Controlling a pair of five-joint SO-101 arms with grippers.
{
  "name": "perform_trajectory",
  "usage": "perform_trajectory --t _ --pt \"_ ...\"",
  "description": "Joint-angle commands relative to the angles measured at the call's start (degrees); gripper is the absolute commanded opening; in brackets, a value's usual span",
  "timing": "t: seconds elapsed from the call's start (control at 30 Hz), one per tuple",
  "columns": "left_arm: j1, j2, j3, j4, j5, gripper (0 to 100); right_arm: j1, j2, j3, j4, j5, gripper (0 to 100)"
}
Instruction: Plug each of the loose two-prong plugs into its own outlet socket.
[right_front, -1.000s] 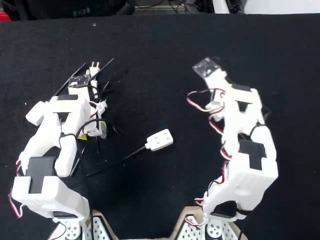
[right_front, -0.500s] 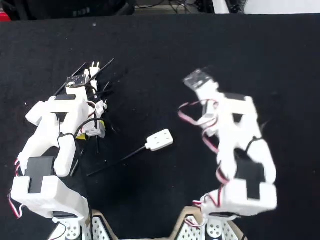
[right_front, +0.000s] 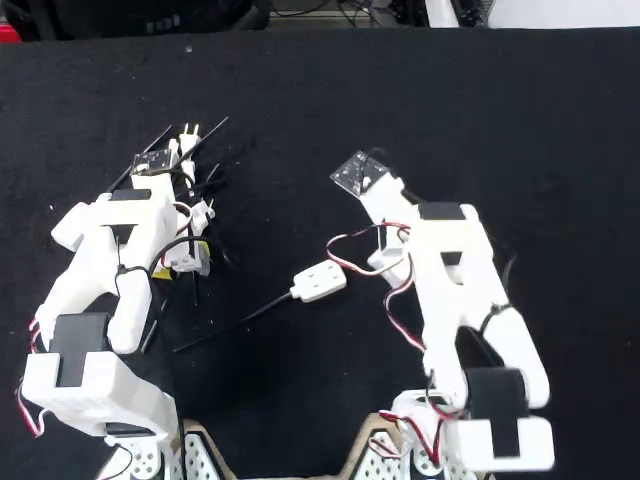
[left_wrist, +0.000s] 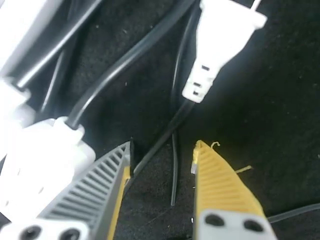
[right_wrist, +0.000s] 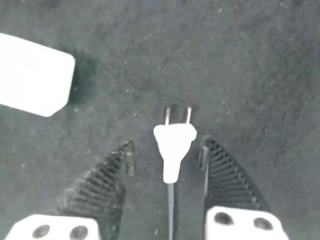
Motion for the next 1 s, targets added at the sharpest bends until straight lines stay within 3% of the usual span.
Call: perform_trajectory --t 0.0,0.47,0.97 --pt "-2.07 -0.53 -0.4 -1.32 0.79 20 -0.44 -6.11 1.98 2.02 1.85 19.8" --pt "-2.24 -0.35 -0.4 -1.23 0.79 20 -0.18 -8.75 15.08 -13.1 5.1 19.8" --pt "-2.24 -0.18 -0.31 -1.23 0.79 20 3.43 -3.12 13.14 -15.3 9.58 19.8"
